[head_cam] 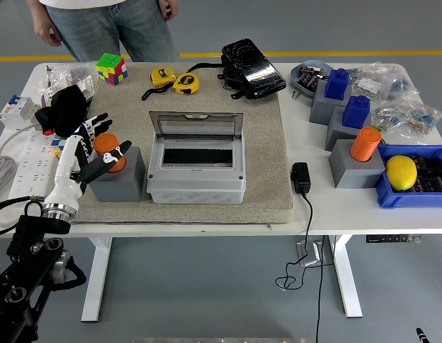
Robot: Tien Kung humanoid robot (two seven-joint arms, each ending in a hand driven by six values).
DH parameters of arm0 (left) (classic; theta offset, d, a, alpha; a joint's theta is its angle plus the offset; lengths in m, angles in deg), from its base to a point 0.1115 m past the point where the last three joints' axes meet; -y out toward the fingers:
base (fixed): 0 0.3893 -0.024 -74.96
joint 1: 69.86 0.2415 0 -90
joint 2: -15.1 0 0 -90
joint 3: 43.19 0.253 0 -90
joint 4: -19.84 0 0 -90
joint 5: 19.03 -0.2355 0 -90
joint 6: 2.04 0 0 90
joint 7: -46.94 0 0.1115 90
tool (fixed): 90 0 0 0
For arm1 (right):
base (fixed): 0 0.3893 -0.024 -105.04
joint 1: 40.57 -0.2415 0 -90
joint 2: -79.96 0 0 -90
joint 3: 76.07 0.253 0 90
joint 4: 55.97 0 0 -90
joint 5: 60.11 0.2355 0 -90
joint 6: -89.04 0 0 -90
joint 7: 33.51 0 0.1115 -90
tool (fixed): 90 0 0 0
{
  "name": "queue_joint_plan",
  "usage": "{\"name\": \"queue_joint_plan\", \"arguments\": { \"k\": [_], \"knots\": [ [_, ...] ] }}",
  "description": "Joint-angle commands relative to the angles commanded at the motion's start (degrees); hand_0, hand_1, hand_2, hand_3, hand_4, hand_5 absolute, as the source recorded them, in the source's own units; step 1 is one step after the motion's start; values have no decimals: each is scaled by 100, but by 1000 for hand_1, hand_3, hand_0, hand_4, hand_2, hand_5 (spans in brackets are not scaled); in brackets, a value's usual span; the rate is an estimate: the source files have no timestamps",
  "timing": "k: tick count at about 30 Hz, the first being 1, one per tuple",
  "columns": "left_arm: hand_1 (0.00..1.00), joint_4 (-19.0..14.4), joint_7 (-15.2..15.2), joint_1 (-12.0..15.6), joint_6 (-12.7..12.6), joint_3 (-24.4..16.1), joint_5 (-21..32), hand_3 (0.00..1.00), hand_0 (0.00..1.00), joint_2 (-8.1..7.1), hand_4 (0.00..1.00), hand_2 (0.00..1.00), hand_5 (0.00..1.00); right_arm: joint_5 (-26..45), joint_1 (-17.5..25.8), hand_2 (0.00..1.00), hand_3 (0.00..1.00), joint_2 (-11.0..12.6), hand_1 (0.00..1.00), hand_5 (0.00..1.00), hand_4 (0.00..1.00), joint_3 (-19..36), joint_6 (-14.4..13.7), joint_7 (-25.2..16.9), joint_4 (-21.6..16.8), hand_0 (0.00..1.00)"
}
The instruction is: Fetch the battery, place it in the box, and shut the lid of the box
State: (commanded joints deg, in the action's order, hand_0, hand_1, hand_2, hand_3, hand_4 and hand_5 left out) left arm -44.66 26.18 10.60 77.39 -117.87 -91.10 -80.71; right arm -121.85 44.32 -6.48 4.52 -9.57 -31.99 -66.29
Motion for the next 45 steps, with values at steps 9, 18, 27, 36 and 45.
{"name": "queue_joint_plan", "arguments": {
  "k": [9,18,27,36,45],
  "knots": [
    [846,164,-39,-23,-66,10,17,871,730,22,998,857,385,-20,10,751,792,-4,768,998,998,11,-2,8,0,808],
    [788,252,-107,-112,-198,59,19,822,673,76,998,792,387,-11,5,751,792,-11,768,998,998,18,0,2,0,808],
    [760,142,-148,-221,-300,175,9,775,651,159,998,746,392,-8,-15,751,791,-6,771,998,998,15,1,1,0,808],
    [773,235,-157,-277,-315,271,12,777,670,273,998,742,397,-7,-16,751,791,-16,771,998,998,17,-1,-8,0,808],
    [778,348,-160,-346,-352,321,-12,773,677,301,998,742,382,-16,-21,751,790,-8,770,998,998,28,0,-5,0,810]
  ]
}}
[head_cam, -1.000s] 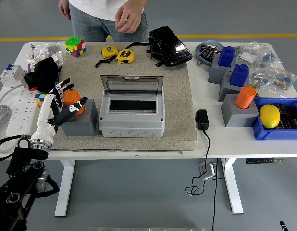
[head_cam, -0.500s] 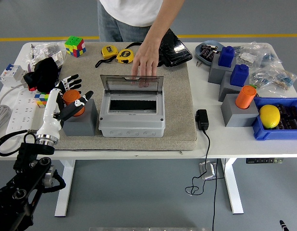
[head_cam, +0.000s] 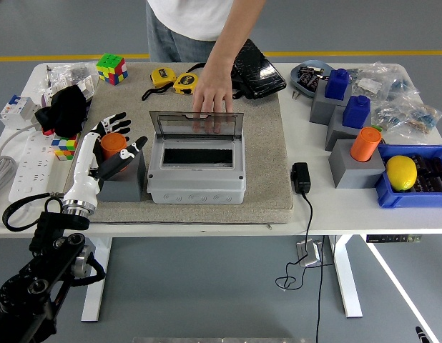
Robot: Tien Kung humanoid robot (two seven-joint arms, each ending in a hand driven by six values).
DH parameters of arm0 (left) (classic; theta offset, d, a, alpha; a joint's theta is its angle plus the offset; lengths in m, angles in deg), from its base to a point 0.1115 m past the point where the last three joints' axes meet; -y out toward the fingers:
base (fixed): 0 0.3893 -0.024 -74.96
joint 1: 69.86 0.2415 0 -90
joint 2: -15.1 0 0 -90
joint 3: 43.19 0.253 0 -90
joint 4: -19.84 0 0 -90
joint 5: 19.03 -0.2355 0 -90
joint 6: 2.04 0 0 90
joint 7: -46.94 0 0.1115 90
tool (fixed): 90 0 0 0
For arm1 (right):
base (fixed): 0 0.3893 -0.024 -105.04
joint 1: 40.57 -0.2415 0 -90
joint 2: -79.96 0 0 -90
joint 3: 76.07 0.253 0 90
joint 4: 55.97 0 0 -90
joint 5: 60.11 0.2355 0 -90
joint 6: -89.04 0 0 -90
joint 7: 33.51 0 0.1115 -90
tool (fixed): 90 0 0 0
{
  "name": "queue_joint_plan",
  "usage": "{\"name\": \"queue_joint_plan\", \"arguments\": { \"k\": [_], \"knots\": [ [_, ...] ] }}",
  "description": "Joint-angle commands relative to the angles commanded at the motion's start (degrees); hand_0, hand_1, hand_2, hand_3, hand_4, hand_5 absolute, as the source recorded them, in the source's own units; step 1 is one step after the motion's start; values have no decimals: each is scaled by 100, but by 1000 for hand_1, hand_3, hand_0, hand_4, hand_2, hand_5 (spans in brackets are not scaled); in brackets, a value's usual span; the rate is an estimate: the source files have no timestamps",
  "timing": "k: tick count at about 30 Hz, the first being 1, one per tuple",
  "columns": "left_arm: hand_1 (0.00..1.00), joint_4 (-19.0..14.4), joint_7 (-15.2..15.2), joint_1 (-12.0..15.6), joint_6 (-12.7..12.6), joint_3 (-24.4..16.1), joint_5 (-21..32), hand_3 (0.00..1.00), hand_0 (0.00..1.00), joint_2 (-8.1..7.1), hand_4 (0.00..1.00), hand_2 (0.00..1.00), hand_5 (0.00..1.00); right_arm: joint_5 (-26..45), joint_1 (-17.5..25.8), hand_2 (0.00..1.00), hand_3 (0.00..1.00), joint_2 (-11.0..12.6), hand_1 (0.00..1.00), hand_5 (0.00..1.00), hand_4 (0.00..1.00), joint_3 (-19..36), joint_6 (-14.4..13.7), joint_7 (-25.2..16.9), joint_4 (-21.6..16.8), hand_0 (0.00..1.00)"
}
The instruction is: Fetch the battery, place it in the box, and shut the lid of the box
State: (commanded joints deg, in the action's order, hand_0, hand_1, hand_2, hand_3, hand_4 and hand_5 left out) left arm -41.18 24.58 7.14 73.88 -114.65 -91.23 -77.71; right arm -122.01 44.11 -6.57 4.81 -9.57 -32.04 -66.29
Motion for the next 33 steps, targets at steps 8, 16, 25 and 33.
{"name": "queue_joint_plan", "arguments": {
  "k": [8,16,25,33],
  "knots": [
    [774,-20,68,-6,-116,16,-173,768,674,-16,998,735,340,-4,2,752,791,-5,771,998,998,8,2,-4,0,810],
    [767,-74,168,-10,-310,5,-443,744,669,-41,998,714,255,-24,-1,752,791,2,771,998,998,45,0,-1,0,810],
    [782,-114,260,-2,-327,-31,-645,742,708,-78,998,714,204,-26,7,752,791,5,773,998,998,41,-2,4,0,810],
    [776,-100,223,-10,-376,-43,-603,741,691,-79,998,714,232,-20,14,752,791,9,770,998,998,36,-3,5,0,810]
  ]
}}
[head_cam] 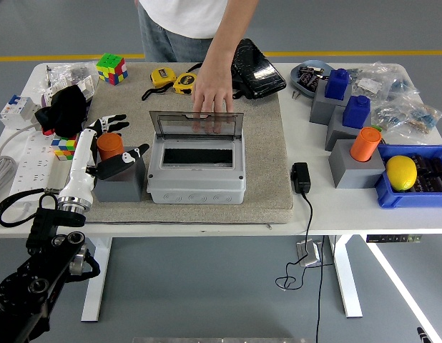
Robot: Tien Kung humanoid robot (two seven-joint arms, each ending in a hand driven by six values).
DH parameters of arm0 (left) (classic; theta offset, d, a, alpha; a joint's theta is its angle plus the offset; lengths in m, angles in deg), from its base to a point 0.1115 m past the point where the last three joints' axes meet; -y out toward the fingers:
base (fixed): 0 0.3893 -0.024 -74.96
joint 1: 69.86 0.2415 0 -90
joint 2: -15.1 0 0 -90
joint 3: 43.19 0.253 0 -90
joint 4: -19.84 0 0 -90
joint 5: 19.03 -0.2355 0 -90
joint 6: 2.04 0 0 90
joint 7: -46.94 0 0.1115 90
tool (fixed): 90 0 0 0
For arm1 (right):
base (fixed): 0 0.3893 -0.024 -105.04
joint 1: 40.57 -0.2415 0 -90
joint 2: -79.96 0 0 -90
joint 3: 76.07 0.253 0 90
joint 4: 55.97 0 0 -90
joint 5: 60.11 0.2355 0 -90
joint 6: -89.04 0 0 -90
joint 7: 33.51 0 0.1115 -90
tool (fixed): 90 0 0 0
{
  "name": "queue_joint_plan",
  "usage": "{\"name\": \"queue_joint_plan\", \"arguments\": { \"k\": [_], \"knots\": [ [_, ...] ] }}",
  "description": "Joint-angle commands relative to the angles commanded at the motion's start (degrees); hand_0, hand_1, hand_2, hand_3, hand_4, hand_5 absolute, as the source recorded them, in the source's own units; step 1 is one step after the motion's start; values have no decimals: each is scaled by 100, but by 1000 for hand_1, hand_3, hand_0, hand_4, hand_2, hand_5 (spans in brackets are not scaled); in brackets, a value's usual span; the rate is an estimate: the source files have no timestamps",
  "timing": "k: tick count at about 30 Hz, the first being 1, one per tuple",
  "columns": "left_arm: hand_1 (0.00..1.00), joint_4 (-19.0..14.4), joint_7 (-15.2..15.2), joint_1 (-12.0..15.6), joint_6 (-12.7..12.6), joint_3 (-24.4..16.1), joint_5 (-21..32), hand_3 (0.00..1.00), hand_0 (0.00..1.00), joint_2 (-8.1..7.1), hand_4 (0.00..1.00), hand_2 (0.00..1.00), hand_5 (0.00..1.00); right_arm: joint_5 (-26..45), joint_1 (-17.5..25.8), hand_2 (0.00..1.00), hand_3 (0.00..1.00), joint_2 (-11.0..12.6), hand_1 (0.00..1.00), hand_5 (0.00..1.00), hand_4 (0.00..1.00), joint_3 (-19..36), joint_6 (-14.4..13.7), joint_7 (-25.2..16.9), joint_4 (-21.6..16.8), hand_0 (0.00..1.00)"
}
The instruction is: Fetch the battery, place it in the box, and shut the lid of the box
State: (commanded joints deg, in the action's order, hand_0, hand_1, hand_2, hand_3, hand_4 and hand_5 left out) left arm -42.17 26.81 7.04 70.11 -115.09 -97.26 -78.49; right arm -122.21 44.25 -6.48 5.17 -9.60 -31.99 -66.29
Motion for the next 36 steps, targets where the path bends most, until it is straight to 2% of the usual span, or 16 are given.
{"name": "queue_joint_plan", "arguments": {
  "k": [17,32,33,36],
  "knots": [
    [766,100,-55,-28,12,12,88,726,666,46,998,697,224,-14,-16,752,790,-11,771,998,998,43,4,6,0,811],
    [732,224,-49,-48,-91,16,54,696,640,59,998,659,194,-18,-24,752,790,-9,771,998,998,77,6,1,0,811],
    [697,224,-42,-47,-99,11,32,667,587,59,998,614,55,-18,-24,751,790,-9,771,998,998,80,5,1,0,811],
    [697,216,-25,-46,-117,7,-10,667,587,60,998,614,55,-15,-24,751,790,-9,771,998,998,77,4,-1,0,811]
  ]
}}
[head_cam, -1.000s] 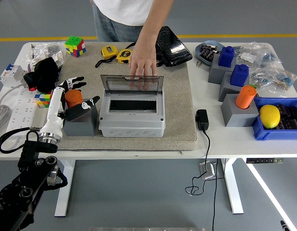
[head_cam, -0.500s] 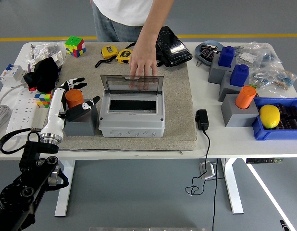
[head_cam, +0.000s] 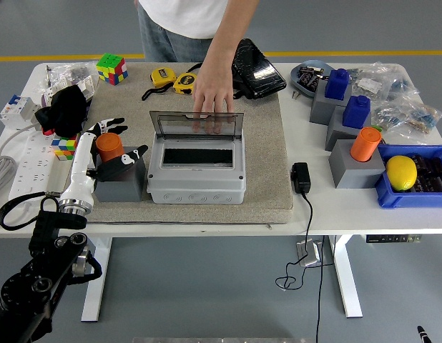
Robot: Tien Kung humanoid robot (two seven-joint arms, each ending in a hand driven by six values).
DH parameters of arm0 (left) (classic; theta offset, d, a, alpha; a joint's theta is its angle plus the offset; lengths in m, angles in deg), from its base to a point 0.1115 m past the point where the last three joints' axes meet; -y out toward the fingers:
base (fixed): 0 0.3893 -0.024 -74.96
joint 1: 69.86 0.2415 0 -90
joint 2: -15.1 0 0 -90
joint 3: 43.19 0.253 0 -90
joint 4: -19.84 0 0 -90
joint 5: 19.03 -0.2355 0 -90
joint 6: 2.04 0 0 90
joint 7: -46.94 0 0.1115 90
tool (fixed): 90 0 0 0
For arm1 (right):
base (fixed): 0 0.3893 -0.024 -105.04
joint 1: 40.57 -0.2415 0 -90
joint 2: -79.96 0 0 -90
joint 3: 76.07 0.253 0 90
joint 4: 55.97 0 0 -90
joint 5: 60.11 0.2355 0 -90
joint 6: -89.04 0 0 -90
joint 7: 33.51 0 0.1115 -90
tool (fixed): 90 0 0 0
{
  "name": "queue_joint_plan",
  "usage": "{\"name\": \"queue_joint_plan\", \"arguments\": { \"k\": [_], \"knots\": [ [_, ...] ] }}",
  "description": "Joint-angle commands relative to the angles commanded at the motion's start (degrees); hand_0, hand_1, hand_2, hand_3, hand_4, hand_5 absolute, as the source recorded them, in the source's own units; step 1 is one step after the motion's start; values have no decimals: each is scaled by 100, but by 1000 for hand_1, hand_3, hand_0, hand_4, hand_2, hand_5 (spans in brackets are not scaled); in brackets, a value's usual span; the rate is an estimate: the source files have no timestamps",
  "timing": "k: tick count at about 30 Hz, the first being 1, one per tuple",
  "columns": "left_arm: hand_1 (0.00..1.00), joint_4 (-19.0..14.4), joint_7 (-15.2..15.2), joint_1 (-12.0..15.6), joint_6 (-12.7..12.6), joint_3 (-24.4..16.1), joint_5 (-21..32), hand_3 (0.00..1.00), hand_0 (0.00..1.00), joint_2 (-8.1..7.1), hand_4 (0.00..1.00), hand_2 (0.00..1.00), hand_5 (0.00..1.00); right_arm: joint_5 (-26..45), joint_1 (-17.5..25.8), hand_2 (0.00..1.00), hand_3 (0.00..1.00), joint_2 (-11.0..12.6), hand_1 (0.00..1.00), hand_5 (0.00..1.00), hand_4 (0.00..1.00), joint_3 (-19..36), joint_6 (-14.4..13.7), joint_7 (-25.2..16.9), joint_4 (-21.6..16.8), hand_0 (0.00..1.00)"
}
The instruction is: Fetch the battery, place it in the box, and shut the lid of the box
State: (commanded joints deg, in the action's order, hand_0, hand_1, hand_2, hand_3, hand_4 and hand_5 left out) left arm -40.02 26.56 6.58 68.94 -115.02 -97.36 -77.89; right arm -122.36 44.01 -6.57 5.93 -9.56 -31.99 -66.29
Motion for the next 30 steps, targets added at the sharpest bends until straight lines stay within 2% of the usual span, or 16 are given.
{"name": "queue_joint_plan", "arguments": {
  "k": [2,3,8,9,14,15,20,21,26,27,30],
  "knots": [
    [697,10,2,-3,-10,-6,-3,667,587,6,998,614,55,2,-1,751,790,-3,771,998,998,-6,1,0,0,811],
    [686,20,1,-5,-20,-9,-5,613,566,10,998,575,2,5,-1,750,790,-4,772,998,998,-9,2,-1,0,810],
    [686,58,-6,-2,-77,-2,-1,613,566,24,998,575,2,0,0,750,790,-6,772,998,998,6,2,1,0,810],
    [606,61,-18,-3,-88,3,16,515,496,26,998,508,2,-5,0,751,790,-5,774,998,998,14,2,3,0,811],
    [606,72,-86,-4,-123,1,117,515,496,53,998,508,2,-13,8,751,790,-2,774,998,998,11,2,10,0,811],
    [516,76,-97,-5,-133,1,131,453,376,59,998,453,9,-10,8,751,790,-2,772,998,998,7,2,9,0,809],
    [516,97,-139,-10,-194,14,203,453,376,78,998,453,9,12,-3,751,790,-5,772,998,998,-26,1,2,0,809],
    [445,101,-145,-11,-200,19,218,379,258,79,997,373,31,8,-3,751,790,-5,774,998,998,-24,1,4,0,811],
    [445,141,-199,-12,-294,22,307,379,258,111,997,373,31,6,5,751,790,-1,774,998,998,-28,-1,9,0,811],
    [338,145,-207,-11,-304,24,321,312,192,115,976,308,56,10,6,751,790,0,774,998,998,-34,-1,9,0,811],
    [338,160,-246,-14,-362,30,391,312,192,129,976,308,56,5,11,751,790,5,774,998,998,-32,-2,11,0,811]
  ]
}}
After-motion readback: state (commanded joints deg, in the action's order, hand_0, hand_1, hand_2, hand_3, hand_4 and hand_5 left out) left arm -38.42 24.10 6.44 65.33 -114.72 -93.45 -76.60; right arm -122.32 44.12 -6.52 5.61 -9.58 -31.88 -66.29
